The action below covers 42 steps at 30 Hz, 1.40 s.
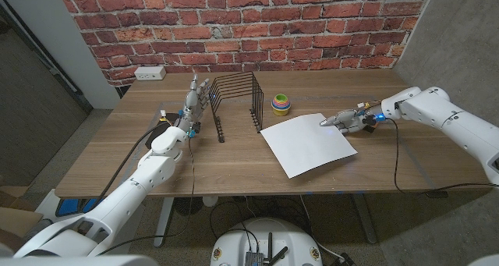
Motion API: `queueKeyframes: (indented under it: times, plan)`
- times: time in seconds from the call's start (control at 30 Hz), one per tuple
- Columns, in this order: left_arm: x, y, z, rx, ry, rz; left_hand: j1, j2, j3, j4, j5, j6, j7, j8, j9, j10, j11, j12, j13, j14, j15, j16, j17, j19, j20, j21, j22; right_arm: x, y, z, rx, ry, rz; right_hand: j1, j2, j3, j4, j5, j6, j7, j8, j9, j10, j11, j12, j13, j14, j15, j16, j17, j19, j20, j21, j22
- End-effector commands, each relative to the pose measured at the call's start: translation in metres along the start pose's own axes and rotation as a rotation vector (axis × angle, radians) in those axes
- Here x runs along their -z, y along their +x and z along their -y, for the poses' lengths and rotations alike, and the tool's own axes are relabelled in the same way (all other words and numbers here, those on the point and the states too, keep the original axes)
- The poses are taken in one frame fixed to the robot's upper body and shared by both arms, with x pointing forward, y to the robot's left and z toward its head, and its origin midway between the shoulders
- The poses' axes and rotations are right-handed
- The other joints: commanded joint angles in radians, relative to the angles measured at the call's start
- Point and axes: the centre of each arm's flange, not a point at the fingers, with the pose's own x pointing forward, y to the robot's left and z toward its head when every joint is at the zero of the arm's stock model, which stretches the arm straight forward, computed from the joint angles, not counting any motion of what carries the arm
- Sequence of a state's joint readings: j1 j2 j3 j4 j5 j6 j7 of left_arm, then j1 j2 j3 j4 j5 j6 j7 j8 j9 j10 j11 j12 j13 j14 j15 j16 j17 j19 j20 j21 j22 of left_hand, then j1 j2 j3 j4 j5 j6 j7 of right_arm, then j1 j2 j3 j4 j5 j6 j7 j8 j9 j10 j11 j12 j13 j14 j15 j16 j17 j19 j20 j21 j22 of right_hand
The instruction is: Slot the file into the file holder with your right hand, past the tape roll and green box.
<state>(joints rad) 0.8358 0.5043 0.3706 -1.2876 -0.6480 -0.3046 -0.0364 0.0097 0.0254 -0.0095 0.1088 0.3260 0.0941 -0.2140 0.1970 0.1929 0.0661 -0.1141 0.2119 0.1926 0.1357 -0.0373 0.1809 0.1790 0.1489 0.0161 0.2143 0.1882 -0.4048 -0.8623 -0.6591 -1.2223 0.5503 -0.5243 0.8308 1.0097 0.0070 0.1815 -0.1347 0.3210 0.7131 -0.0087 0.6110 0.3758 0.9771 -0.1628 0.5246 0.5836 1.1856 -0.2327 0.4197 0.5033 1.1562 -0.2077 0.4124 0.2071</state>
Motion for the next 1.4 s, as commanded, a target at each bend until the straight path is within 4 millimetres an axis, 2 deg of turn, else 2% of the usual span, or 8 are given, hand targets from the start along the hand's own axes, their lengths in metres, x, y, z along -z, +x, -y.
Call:
queueKeyframes:
  times: [0.03,0.07,0.23,0.67,0.93,1.13,1.4]
  plan:
    - [0.0,0.0,0.0,0.0,0.0,0.0,-0.001,0.007,0.0,0.004,0.01,0.002,-0.005,0.002,0.004,0.0,-0.007,0.003,0.005,0.006,-0.003,0.006,0.002,0.007,-0.002,0.002,0.004,0.001,-0.008,0.001,-0.001,0.024,0.034,0.027,0.015,0.012,-0.006,-0.008,0.019,0.001,0.015,-0.003,0.068,-0.045,-0.006,-0.006,0.022,-0.001,-0.005,0.007,0.021,0.0,0.015,0.002]
    - [0.0,0.0,0.0,0.0,0.0,0.0,-0.001,0.007,0.0,0.004,0.01,0.002,-0.005,0.002,0.004,0.0,-0.007,0.003,0.005,0.007,-0.003,0.006,0.002,0.007,-0.002,0.002,0.004,0.001,-0.008,0.002,-0.002,0.032,0.036,0.047,0.019,0.018,-0.015,-0.012,0.026,0.002,0.019,-0.006,0.072,-0.046,-0.008,-0.005,0.033,-0.001,-0.004,0.011,0.021,-0.002,0.02,0.002]
    - [0.0,0.0,0.0,0.0,0.0,0.0,-0.001,0.007,0.0,0.004,0.01,0.002,-0.005,0.002,0.004,0.0,-0.009,0.002,0.005,0.007,-0.003,0.006,0.002,0.008,-0.002,0.002,0.004,0.0,-0.009,0.002,-0.01,0.031,0.052,0.068,0.03,0.026,-0.02,-0.023,0.032,-0.001,0.023,-0.01,0.087,-0.046,-0.013,-0.007,0.041,-0.002,-0.01,0.016,0.025,0.0,0.028,0.002]
    - [0.0,0.0,0.0,0.0,0.0,0.0,-0.001,0.007,0.001,0.004,0.01,0.003,-0.005,0.002,0.004,-0.001,-0.009,0.002,0.005,0.008,-0.003,0.006,0.002,0.008,-0.002,0.002,0.004,-0.001,-0.011,0.003,-0.03,0.058,0.085,0.092,0.04,0.035,-0.024,-0.037,0.035,-0.001,0.028,-0.015,0.098,-0.047,-0.016,-0.003,0.051,-0.002,-0.016,0.02,0.023,0.001,0.036,0.003]
    - [0.0,0.0,0.0,0.0,0.0,0.0,-0.001,0.007,0.001,0.004,0.01,0.003,-0.005,0.002,0.004,-0.001,-0.008,0.002,0.005,0.007,-0.004,0.006,0.002,0.008,-0.002,0.002,0.004,-0.001,-0.014,0.003,-0.024,0.082,0.11,0.128,0.051,0.049,-0.031,-0.056,0.047,-0.004,0.036,-0.021,0.117,-0.049,-0.016,0.006,0.076,-0.003,-0.015,0.031,0.027,0.002,0.05,0.004]
    - [0.0,0.0,0.0,0.0,0.0,0.0,-0.001,0.007,0.001,0.004,0.01,0.002,-0.005,0.002,0.004,-0.002,-0.009,0.002,0.005,0.007,-0.003,0.006,0.002,0.007,-0.001,0.001,0.004,-0.002,-0.015,0.002,-0.023,0.081,0.115,0.133,0.053,0.051,-0.029,-0.062,0.048,-0.008,0.038,-0.023,0.125,-0.048,-0.014,0.01,0.08,-0.001,-0.018,0.033,0.025,0.002,0.053,0.004]
    - [0.0,0.0,0.0,0.0,0.0,0.0,-0.001,0.007,0.001,0.004,0.01,0.002,-0.005,0.002,0.004,-0.001,-0.008,0.002,0.005,0.007,-0.003,0.006,0.002,0.007,-0.002,0.002,0.004,-0.01,-0.018,0.001,-0.017,0.066,0.116,0.145,0.054,0.055,-0.03,-0.074,0.059,-0.011,0.044,-0.026,0.135,-0.049,-0.013,0.014,0.095,-0.002,-0.017,0.038,0.027,0.002,0.062,0.005]
